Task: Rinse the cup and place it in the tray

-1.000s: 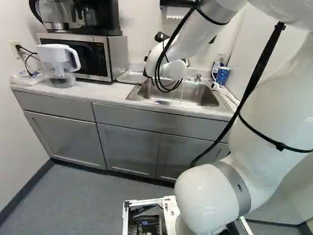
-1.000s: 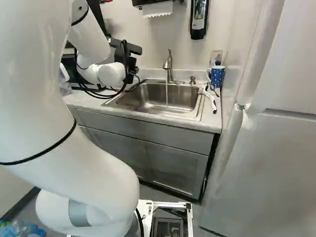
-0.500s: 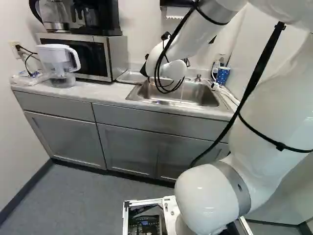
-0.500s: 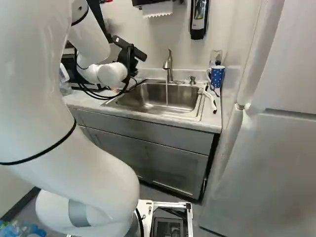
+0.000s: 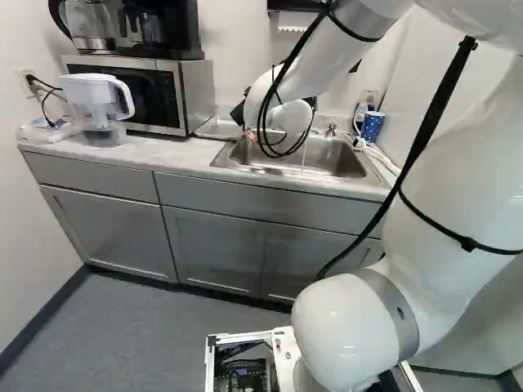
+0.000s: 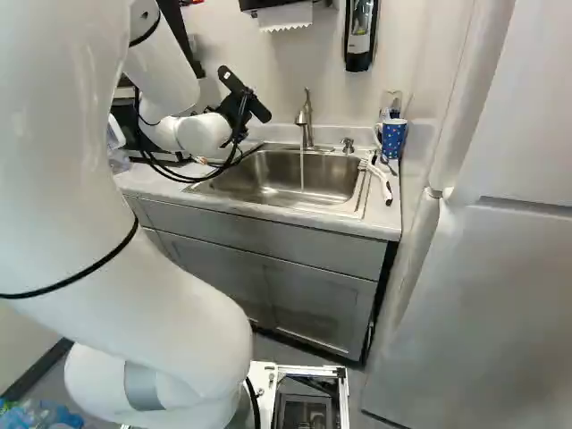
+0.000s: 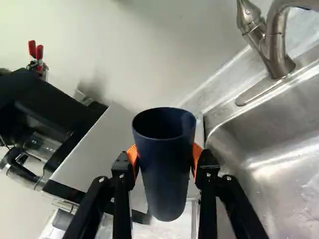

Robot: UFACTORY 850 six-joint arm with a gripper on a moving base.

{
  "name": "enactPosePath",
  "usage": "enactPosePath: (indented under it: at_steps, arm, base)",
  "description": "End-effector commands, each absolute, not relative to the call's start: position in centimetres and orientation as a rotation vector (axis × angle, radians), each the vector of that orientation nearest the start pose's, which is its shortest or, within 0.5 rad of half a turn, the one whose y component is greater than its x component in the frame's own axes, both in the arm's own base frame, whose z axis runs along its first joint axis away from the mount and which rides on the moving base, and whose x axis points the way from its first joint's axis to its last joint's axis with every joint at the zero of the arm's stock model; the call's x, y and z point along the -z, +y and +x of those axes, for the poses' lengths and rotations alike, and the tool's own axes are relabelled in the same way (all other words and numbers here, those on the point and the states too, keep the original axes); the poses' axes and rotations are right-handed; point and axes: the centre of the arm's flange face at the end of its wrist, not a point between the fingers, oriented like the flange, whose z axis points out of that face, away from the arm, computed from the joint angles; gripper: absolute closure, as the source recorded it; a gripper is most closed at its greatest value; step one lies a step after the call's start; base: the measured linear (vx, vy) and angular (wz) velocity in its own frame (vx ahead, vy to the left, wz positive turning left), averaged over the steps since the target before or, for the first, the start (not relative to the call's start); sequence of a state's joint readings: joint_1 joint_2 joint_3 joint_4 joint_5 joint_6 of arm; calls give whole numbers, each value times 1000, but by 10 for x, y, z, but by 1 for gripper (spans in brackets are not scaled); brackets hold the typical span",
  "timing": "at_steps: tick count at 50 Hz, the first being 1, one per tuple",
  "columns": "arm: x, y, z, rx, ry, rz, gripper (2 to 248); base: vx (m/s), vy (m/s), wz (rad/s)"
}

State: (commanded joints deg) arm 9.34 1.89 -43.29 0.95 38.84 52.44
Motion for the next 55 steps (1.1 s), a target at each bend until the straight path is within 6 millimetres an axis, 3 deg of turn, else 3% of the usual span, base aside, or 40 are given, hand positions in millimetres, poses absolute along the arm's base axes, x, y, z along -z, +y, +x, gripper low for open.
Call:
enactPosePath:
  at_steps: [55]
  arm:
    - [-550, 78, 478, 1097, 1128, -1406, 128]
  base:
    - [0, 0, 0]
